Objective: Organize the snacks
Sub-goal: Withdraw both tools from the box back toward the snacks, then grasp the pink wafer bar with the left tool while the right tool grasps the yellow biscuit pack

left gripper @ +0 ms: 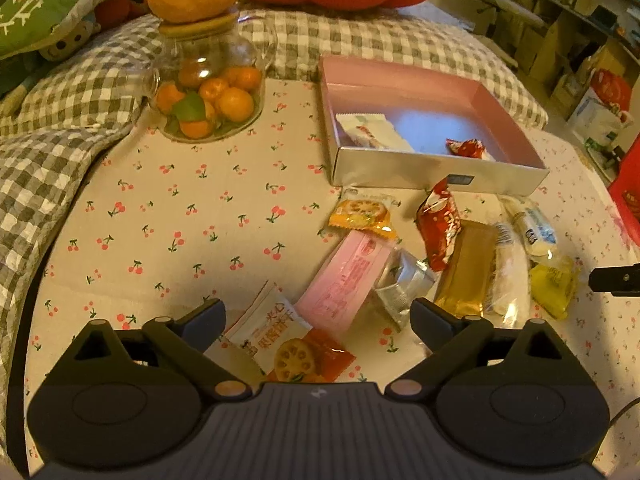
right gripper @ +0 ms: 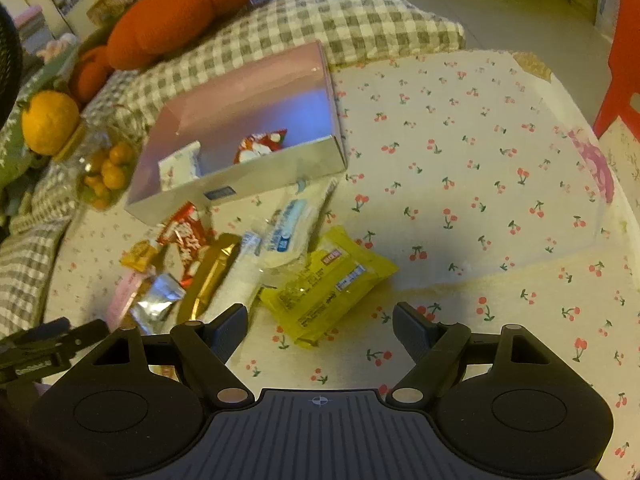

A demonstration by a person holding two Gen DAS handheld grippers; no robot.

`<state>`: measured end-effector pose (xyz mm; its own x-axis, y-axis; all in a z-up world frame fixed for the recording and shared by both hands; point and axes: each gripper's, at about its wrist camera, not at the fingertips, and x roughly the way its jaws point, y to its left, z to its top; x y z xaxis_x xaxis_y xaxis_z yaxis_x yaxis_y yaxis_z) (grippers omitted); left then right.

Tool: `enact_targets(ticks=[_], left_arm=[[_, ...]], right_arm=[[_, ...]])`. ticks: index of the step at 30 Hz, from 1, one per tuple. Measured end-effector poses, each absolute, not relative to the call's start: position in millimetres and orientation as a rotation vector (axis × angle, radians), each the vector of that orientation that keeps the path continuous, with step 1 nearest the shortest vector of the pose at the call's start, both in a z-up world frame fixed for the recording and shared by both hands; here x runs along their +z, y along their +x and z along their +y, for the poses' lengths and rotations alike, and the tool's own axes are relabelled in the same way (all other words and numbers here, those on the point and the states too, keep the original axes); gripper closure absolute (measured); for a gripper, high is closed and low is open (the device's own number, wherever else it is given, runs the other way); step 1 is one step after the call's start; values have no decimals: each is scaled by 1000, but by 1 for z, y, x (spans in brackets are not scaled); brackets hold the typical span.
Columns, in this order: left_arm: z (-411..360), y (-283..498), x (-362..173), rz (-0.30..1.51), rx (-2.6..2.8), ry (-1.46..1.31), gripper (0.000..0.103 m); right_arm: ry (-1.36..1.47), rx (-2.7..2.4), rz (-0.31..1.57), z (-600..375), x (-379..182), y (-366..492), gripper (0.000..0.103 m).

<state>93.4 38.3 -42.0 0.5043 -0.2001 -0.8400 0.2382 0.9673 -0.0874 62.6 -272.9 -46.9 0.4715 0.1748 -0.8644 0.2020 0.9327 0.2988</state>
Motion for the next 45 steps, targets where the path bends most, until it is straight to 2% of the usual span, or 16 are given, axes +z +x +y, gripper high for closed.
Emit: enact_targets(ticks=[7,16,20,24,39,45], left_arm=[[33,99,-51,1026,-309,68,30],[16,106,-59,1009,-321,170,47],[15,112,-60,1011,-310,169,50],[16,115,-62,1030,-316,152,62],[13,108,-69,1082,-341,200,67],[16,103,-69,1087,-360,195,67]], right_arm=[[428,-44,1126,-271,-64,73,22],[438,-129,1139,-265,-84,89,22],[446,-128,1131,-259,-84,93,22],[445,-141,1111,-252,-84,96,21],[215,-149,1066,-240,-92,85,20],[213,-145,1086,-260,-91,75,20]])
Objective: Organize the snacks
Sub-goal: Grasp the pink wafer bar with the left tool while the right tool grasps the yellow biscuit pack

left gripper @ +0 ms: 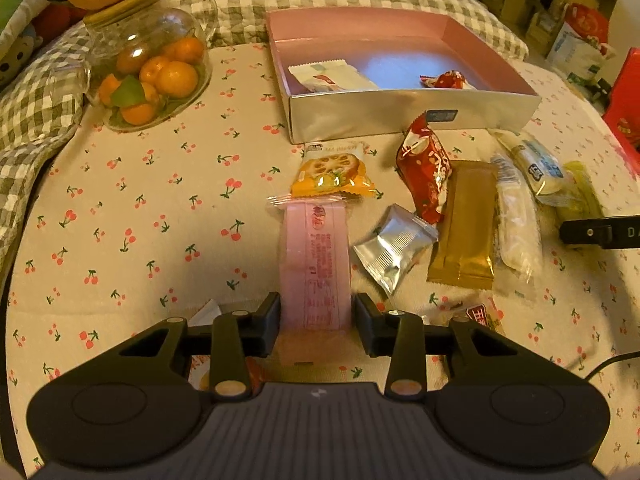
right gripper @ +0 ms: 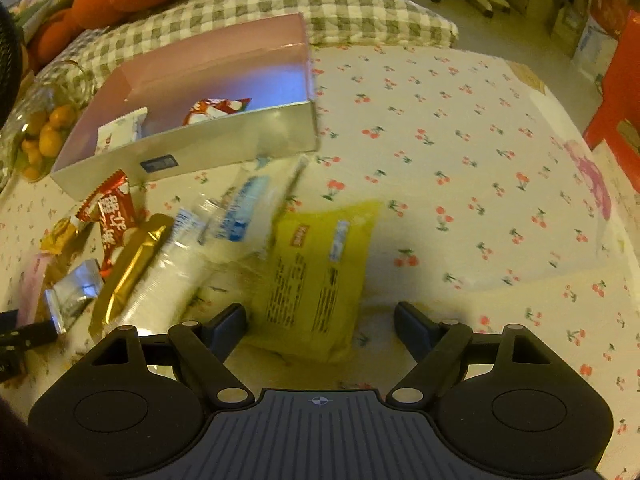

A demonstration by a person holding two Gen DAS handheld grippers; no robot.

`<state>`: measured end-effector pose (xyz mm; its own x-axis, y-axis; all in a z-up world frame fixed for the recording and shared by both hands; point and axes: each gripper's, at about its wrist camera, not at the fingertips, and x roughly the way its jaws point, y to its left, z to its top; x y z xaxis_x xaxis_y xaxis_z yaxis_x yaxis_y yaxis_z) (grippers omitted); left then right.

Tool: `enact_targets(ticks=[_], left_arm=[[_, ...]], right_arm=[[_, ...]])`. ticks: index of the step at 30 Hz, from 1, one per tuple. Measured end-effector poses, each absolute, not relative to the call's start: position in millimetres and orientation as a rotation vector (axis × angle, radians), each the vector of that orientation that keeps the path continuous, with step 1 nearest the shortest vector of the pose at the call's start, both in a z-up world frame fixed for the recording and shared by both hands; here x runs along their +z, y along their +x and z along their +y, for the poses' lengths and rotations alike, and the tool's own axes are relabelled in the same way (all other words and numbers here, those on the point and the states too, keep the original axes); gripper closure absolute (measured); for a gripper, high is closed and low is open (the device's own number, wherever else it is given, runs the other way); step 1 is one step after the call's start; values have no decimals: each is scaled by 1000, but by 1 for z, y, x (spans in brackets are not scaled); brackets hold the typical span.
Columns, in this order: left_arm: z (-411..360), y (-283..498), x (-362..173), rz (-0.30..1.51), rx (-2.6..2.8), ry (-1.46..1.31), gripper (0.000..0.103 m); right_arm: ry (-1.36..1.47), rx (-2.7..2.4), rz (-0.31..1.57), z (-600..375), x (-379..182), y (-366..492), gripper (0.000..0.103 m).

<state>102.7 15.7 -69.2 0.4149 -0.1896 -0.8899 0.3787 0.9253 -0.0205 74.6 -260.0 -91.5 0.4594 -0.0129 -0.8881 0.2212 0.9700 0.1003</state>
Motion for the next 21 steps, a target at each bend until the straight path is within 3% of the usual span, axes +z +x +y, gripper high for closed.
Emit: enact_targets(ticks=[7,15,21], left_arm=[[24,100,-68,1093,-375,174,66],[43,108,-63,1101,-367,36,65],[38,111,-62,1088,-350,26,65]], right_arm=[[214,-140,1101,-287,-91,64,20],[451,-95,1119,-311,-83,60,20],[478,-126,1100,-310,-80,67,20]])
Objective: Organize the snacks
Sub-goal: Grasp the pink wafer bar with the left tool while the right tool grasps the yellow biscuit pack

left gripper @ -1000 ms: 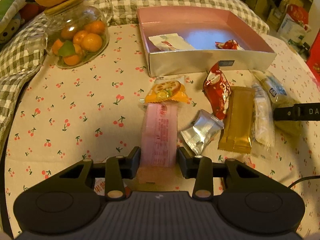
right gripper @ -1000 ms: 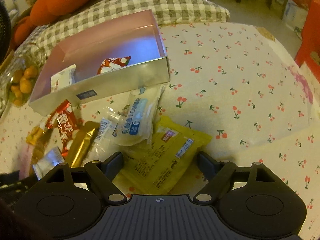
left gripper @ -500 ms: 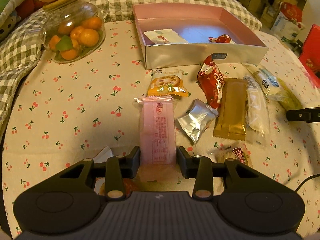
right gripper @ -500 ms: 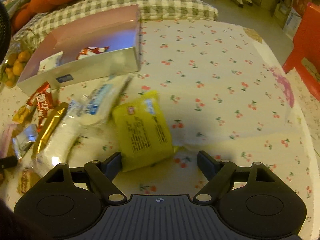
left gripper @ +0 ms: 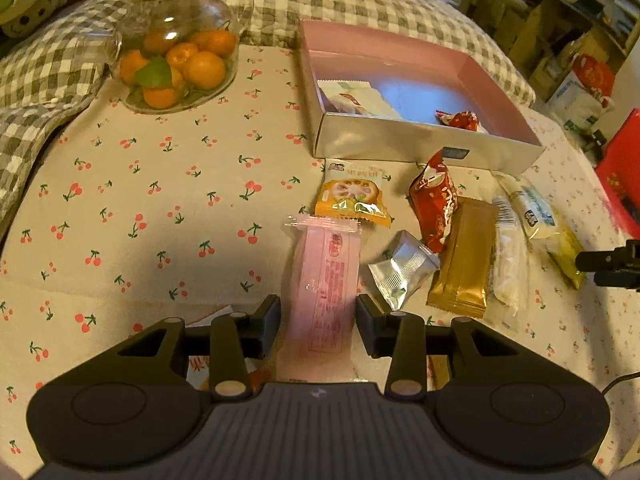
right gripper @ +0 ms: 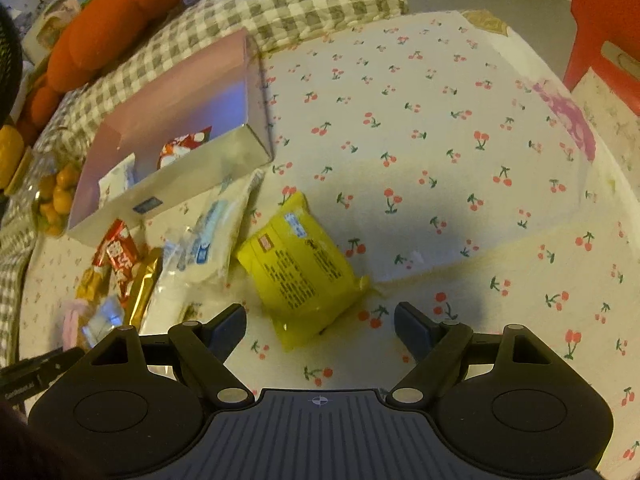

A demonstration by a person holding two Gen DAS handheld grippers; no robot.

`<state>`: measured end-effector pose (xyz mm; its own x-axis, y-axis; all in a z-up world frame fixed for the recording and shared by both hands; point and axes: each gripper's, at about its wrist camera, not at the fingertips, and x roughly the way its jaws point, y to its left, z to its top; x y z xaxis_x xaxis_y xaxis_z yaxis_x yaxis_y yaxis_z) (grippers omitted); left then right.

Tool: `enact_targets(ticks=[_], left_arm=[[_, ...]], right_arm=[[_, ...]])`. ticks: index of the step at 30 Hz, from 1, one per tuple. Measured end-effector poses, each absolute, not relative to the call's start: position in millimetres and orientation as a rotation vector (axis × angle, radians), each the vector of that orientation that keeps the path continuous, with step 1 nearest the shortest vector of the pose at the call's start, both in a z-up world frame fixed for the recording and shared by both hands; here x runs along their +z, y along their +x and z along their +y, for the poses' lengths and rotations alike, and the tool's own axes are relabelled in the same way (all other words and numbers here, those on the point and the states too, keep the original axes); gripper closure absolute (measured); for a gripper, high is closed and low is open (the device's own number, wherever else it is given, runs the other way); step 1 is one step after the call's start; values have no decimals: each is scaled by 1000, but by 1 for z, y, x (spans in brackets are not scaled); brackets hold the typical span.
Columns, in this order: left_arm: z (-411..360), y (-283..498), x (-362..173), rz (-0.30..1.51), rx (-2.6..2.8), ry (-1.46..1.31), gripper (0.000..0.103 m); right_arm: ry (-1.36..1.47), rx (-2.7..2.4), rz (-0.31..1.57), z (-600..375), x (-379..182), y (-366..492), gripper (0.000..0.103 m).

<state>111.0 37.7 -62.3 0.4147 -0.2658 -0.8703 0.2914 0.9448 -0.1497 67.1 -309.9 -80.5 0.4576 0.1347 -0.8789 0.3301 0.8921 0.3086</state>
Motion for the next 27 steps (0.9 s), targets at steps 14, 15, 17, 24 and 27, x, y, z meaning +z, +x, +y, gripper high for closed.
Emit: enact_targets(ticks=[14,15,17,24,27], left_arm=[[24,113,-69,1083,-311,126,68],[24,112,-69,1083,-308,130,70],[24,113,-69,1083,-302,133,72],[29,115,-68,1094,-273,106,73],[31,115,-66,1096,-258,89,73]], right_arm=[[196,-149,1069,-278,-93,85,21],[153,-145,1065,-274,-95,85,22],[109,-127,1044,-268,-95,85,27],[97,-85,1038,-265,-92,85,51],[99,-87,1041,-264,-91,85,52]])
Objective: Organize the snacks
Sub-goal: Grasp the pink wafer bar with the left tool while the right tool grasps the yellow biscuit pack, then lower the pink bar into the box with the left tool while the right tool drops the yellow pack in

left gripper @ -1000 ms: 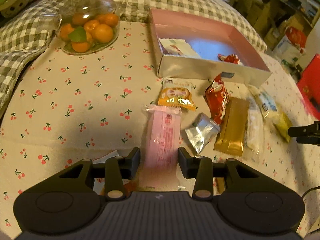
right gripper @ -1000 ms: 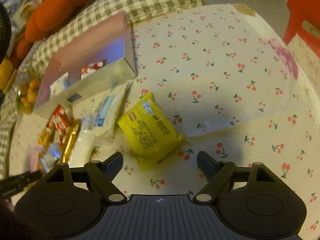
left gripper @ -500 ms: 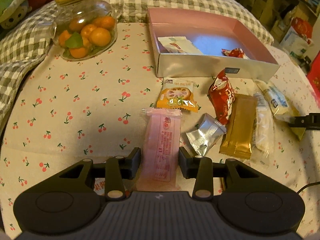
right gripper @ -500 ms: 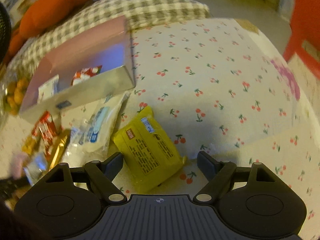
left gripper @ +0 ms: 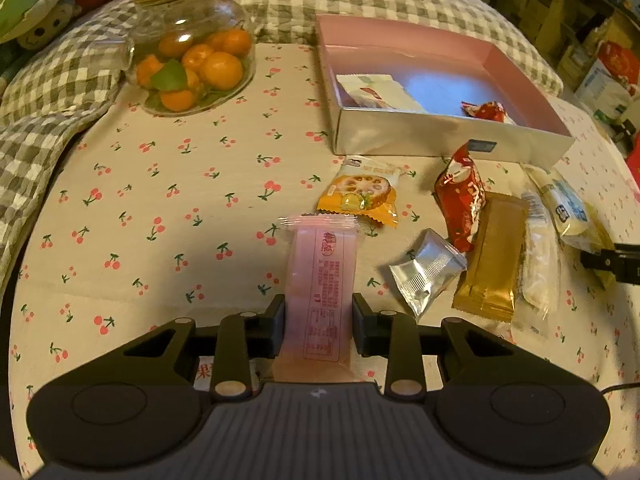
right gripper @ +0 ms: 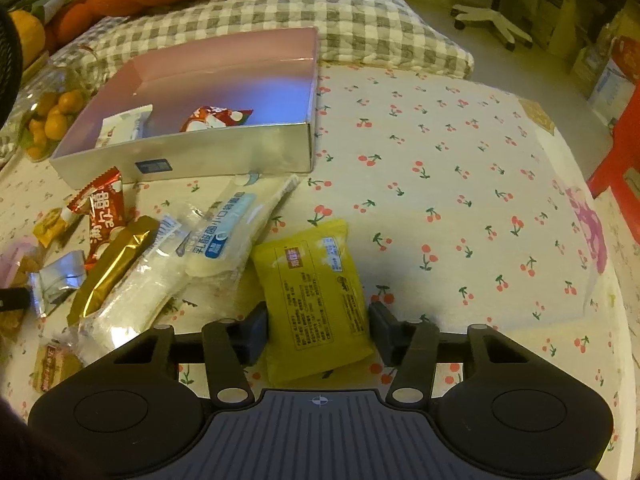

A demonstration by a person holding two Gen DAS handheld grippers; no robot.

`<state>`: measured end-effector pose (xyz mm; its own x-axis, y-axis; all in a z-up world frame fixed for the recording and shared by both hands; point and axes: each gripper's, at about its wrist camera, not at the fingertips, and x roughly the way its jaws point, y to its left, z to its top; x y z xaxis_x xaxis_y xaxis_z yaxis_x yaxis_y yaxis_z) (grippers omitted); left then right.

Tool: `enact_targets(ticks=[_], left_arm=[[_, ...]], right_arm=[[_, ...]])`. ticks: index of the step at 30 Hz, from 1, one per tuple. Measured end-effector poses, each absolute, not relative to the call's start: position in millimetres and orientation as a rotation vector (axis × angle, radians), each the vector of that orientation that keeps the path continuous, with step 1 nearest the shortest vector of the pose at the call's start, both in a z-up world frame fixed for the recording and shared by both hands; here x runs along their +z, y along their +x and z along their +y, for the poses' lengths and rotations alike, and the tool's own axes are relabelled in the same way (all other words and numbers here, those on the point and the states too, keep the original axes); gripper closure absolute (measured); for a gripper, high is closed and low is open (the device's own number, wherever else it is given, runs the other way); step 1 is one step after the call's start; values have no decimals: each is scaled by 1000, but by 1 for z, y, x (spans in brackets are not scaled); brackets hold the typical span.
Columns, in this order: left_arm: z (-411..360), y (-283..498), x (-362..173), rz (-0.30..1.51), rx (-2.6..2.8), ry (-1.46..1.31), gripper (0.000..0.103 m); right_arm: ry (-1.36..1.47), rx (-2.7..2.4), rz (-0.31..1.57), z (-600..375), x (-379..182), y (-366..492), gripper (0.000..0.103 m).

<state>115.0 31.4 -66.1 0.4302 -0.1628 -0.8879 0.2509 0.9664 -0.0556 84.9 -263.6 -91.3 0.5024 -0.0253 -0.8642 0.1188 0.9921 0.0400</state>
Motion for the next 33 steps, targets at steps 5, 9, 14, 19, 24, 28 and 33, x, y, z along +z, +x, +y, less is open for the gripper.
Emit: enact_targets(ticks=[5,9,14,19,24,28,33], left_arm=[[35,114,-63,1096,-252,65,73],[36,112,-59,1090,-254,47,73],[38,111,-54,1085,-259,22,73],[40,110,-48,1080,-268,-3,73],[42,107,-41,1065,-277,-23,73],[43,106,-37,1057,-282,-39,73],[44,104,-31,1045,-289,-60,73]], right_arm=[[146,-91,1059,-268,-88,84,53],[211,-92,1073,-274,-85,82,53],[282,-83,1084,-280,-79,80,53],[336,-70,1074,-285,-68,76,53],[390,-40,1053,-289,-56,72,53],[413,-19,1043,-287,-49,69,53],[428,7,1016,-285,-37,66,53]])
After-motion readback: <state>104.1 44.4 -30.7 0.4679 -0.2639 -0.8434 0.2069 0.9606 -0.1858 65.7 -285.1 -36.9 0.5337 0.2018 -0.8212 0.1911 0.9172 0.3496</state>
